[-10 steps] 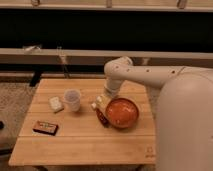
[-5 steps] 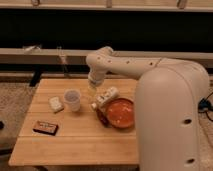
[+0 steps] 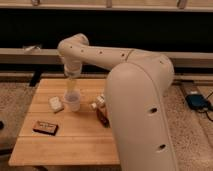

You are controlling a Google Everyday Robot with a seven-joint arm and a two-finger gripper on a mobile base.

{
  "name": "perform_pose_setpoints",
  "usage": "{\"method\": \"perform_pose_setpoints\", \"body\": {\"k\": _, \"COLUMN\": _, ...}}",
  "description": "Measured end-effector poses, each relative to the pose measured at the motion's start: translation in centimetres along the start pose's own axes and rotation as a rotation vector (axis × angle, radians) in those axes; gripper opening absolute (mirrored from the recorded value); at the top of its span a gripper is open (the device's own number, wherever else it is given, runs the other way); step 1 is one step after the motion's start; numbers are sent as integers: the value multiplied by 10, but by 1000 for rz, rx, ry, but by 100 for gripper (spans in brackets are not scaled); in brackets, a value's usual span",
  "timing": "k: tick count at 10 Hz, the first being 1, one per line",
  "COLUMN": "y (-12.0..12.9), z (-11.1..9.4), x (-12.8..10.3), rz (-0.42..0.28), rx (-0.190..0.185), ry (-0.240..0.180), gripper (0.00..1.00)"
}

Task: Move the arm in a circular motion

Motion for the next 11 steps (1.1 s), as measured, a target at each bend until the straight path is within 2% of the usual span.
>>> {"method": "perform_pose_setpoints", "body": {"k": 4, "y": 73, "z": -28, "x": -73, "rz": -221, "rx": -29, "ry": -43, "gripper": 80}}
{"method": "perform_pose_setpoints", "body": {"k": 7, "y": 136, "z": -52, "x": -104, "rz": -331, "rx": -59, "ry": -83, "gripper": 80}}
{"method": "perform_pose_setpoints", "body": {"k": 9, "y": 179, "z": -80, "x": -105, "rz": -366, "rx": -70, "ry": -122, "gripper": 80}}
{"method": "perform_pose_setpoints", "body": {"k": 10, "y": 194, "z": -89, "x": -97, "rz": -360, "rx": -72, "ry": -135, "gripper": 80}}
{"method": "perform_pose_setpoints", "body": {"k": 11, "y": 209, "z": -104, "x": -77, "rz": -337, "rx": -71, "ry": -152, "gripper": 80}}
